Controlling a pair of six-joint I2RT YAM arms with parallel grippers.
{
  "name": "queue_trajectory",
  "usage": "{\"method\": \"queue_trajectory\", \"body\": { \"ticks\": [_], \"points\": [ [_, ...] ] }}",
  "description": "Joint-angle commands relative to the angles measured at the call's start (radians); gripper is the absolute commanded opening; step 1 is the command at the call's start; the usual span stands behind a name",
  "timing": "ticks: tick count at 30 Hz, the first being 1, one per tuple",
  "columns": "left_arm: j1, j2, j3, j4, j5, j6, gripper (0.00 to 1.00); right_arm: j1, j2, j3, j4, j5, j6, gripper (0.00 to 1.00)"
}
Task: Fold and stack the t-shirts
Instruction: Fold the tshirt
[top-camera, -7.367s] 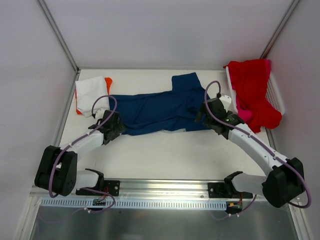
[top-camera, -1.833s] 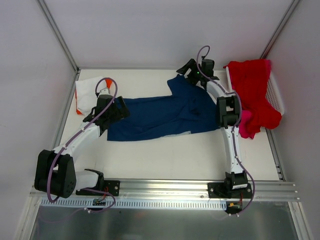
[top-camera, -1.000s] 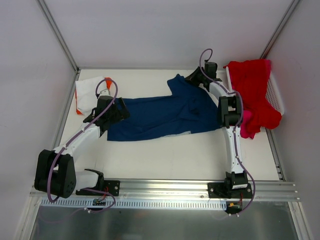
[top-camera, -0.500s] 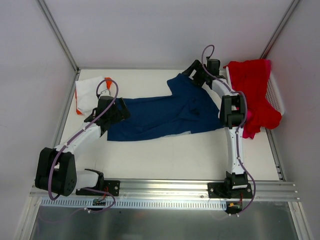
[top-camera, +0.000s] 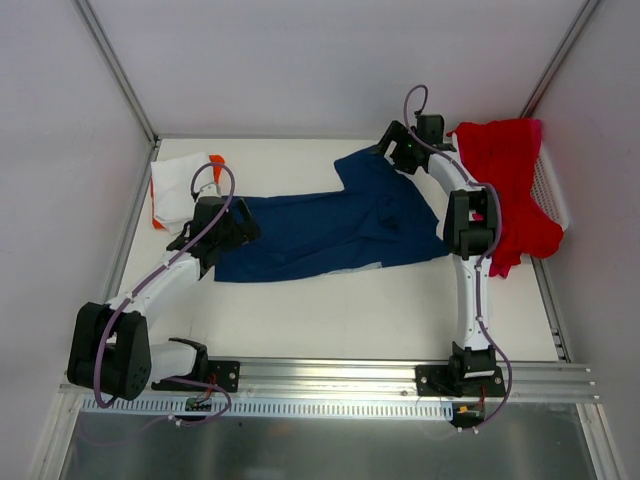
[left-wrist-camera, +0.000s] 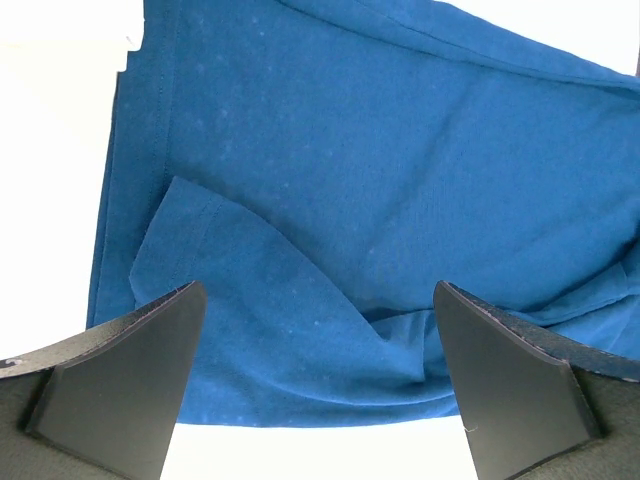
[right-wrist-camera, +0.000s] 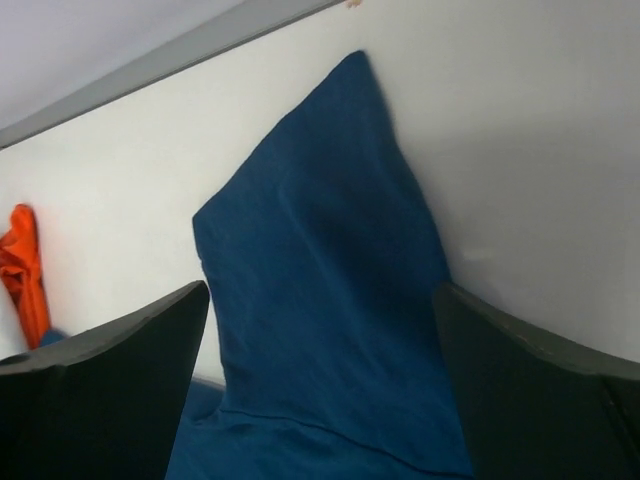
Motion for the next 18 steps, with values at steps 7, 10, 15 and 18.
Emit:
{"method": "queue_trajectory", "body": {
  "ticks": [7,10,15,18],
  "points": [
    [-0.009,-0.032,-0.003,0.022,0.015,0.000,0.99,-0.047,-0.031,0.190,-0.144,0.101,-0.140,1.00],
    [-0.010,-0.016,0.006,0.024,0.019,0.000,0.99,-0.047,-0.029,0.160,-0.128,0.106,-0.149,0.99],
    [-0.010,-0.002,0.003,0.022,0.007,0.001,0.99,-0.048,-0.002,0.163,-0.110,0.108,-0.158,1.00],
    [-0.010,0.010,0.000,0.030,0.007,0.000,0.99,-0.054,0.035,0.196,-0.108,0.082,-0.131,0.99]
  ]
}}
